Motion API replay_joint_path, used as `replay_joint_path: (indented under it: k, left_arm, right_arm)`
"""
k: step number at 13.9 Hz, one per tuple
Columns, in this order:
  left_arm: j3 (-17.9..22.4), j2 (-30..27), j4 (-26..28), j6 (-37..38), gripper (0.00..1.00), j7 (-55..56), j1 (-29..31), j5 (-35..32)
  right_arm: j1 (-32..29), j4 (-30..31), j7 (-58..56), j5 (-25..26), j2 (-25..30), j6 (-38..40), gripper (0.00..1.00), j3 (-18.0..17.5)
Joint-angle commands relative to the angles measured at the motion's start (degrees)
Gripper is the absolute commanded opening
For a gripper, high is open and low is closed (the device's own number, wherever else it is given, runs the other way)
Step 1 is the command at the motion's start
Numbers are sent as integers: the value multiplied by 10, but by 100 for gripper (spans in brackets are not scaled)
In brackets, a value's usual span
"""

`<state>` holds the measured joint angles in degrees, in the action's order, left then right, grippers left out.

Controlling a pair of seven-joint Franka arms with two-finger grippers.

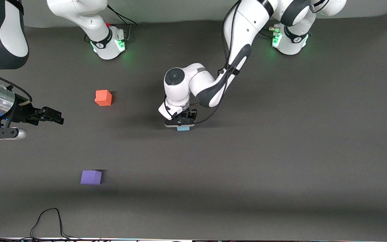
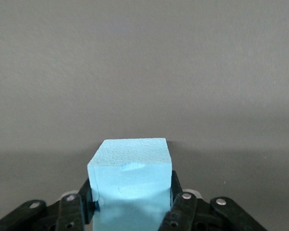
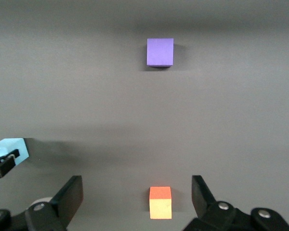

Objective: Place blue block between orange and purple blocks
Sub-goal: 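Carry the blue block to mid-table and release it with the left gripper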

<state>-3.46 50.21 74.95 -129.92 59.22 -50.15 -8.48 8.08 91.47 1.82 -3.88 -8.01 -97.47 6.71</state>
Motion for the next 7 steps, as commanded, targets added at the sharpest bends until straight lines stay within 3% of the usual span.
replay_joint_path:
  k: [1,2,4,7]
  left_arm:
    - [10,17,-22,3,66,13,-13,-14]
    - [10,20,-22,3,67,13,-14,-14]
    - [10,19,-22,3,100,12,-14,-14]
    - [9,-13,-22,26,100,7,7,-11]
  right_arm:
    - [10,-29,8,-11,-26,13,100,-1]
    - [17,-40,10,-11,-39,12,100,-1]
    - [25,-47,10,-11,-43,13,100,-2]
    - [31,-45,10,-10,-42,14,100,-1]
